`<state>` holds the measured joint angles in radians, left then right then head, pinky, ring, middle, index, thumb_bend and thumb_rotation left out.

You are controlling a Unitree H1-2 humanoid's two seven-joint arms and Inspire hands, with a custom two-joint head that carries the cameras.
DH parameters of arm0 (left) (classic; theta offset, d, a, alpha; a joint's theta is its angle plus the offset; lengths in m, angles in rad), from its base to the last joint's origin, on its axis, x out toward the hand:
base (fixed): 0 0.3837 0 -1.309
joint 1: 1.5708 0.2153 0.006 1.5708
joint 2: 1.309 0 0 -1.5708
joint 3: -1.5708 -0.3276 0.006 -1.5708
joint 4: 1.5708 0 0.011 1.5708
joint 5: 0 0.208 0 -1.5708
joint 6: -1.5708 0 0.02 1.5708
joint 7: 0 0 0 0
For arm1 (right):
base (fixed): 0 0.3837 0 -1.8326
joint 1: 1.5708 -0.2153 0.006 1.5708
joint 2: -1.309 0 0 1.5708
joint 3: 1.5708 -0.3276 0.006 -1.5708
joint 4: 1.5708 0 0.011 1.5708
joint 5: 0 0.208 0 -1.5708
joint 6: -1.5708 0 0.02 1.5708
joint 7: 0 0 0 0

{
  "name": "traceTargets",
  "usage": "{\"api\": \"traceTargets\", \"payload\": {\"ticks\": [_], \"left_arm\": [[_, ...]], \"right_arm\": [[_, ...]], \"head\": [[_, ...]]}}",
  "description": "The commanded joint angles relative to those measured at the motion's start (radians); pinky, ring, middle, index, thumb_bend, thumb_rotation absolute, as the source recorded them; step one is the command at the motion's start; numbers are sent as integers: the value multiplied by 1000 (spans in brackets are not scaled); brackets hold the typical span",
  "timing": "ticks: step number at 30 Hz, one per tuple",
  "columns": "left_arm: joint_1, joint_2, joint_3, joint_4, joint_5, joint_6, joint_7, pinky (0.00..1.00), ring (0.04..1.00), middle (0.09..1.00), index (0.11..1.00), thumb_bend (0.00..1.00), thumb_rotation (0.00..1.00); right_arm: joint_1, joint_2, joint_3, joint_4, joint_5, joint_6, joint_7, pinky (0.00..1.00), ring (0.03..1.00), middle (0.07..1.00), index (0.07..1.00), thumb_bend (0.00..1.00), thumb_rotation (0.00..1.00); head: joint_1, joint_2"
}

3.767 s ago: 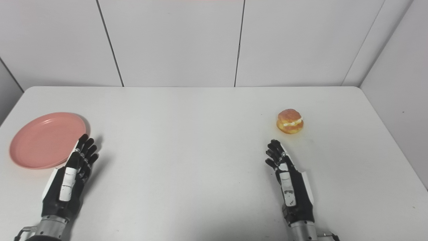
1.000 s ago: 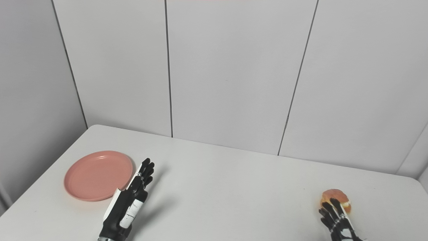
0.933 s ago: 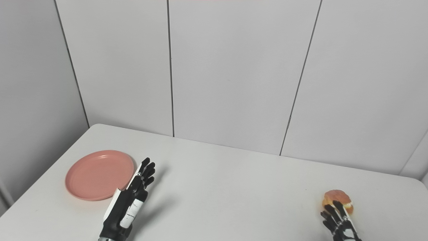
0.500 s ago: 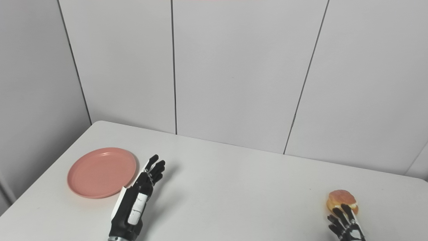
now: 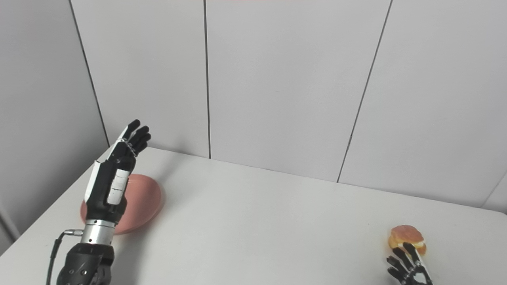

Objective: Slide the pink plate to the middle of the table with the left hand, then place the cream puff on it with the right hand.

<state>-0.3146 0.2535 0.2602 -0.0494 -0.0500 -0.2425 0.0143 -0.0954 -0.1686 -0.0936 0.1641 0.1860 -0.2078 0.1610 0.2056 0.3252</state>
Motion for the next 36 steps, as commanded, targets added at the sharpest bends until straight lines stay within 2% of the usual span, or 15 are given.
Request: {"api": "traceTargets", "payload": {"ticks": [1, 4, 8, 12, 21, 28, 33, 36], "left_arm": [[-50, 54, 37, 35, -12, -53, 16, 927, 890, 884, 854, 972, 886], [-63, 90, 59, 78, -13, -75, 15, 933, 897, 891, 850, 968, 885], [-68, 134, 85, 112, 8, -50, 34, 887, 889, 879, 847, 983, 905], [-84, 174, 101, 197, -18, -57, 27, 920, 920, 893, 852, 1000, 883], [-136, 260, 112, 475, -28, -169, 20, 948, 937, 907, 859, 916, 888], [-168, 296, 118, 649, -66, -215, 14, 924, 921, 903, 857, 960, 876], [-191, 297, 130, 757, -121, -213, 3, 877, 916, 893, 875, 1000, 895], [-214, 303, 149, 856, -185, -223, -55, 865, 924, 899, 869, 1000, 871]], "right_arm": [[80, 33, 12, 77, 2, 19, -1, 859, 857, 897, 941, 831, 1000], [76, 36, 10, 84, 3, 18, -3, 845, 849, 889, 936, 837, 1000], [73, 35, 12, 91, 0, 19, -1, 838, 844, 883, 932, 825, 1000], [69, 35, 13, 98, 2, 17, 4, 845, 848, 884, 936, 824, 1000], [69, 35, 17, 100, -5, 12, 3, 832, 840, 871, 930, 828, 1000], [75, 36, 18, 91, -14, 13, 0, 816, 830, 858, 916, 837, 1000], [78, 35, 20, 84, -24, 13, 0, 805, 824, 853, 914, 839, 1000], [78, 34, 22, 83, -29, 12, -1, 800, 819, 849, 913, 836, 1000]], "head": [[-1, 0], [0, -2], [1, -4], [3, -7], [-3, -5], [-8, 0], [-11, 4], [-13, 6]]}}
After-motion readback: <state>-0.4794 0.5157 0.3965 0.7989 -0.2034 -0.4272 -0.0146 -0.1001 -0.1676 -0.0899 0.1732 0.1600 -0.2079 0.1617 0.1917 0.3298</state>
